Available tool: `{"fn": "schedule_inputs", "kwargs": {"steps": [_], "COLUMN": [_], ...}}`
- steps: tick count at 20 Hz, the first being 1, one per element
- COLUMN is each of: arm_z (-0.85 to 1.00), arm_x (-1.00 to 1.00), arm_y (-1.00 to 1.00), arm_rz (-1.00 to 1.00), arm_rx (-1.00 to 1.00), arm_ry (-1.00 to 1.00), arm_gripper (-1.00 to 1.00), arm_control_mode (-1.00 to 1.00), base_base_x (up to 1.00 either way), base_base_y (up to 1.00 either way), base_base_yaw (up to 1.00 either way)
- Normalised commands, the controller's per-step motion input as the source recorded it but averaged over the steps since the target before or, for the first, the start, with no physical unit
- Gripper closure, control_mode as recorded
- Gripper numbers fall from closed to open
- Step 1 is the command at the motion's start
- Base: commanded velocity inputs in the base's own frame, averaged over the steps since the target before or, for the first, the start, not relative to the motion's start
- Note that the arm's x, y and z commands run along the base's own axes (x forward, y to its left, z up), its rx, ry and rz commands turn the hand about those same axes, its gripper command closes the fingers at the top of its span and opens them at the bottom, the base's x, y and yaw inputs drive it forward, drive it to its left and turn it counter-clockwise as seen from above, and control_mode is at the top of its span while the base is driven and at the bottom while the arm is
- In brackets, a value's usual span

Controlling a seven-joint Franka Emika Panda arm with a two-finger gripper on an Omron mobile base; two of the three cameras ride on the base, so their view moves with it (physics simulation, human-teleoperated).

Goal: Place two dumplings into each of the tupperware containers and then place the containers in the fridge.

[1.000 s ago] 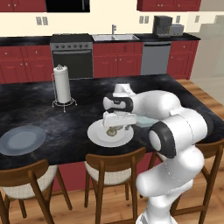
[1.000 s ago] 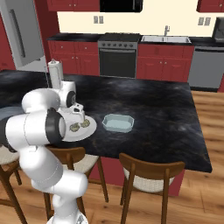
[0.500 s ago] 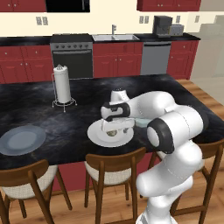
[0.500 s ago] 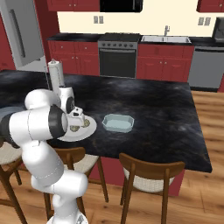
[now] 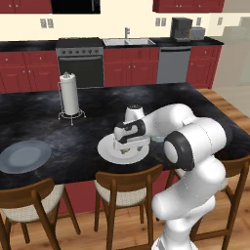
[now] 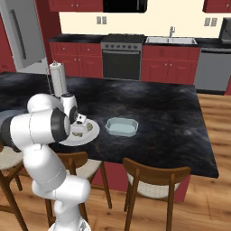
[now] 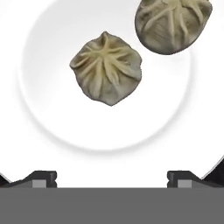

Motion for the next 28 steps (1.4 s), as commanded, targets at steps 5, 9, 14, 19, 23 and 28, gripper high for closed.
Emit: {"fn": "schedule_inputs", "kwargs": {"steps": [5, 9, 14, 19, 23, 28], "arm_z": [0.00, 0.00, 0.00, -0.14, -0.22, -0.23], "arm_x": [0.49, 0.29, 0.18, 0.27, 0.28, 0.08], "arm_y": [0.00, 0.00, 0.05, 0.12, 0.03, 0.00], "arm_rz": [0.00, 0.00, 0.00, 0.00, 0.00, 0.00], "arm_rx": [0.00, 0.00, 0.00, 0.00, 0.00, 0.00], "arm_ry": [0.00, 0.03, 0.05, 0.02, 0.02, 0.03], "arm_gripper": [-1.00, -1.00, -1.00, -1.00, -1.00, -1.00], "arm_control_mode": [-1.00, -1.00, -1.00, -1.00, -1.00, -1.00], "base_base_x": [0.00, 0.00, 0.00, 0.00, 0.00, 0.00], "base_base_y": [0.00, 0.00, 0.00, 0.00, 0.00, 0.00], "base_base_yaw": [0.00, 0.00, 0.00, 0.00, 0.00, 0.00]}}
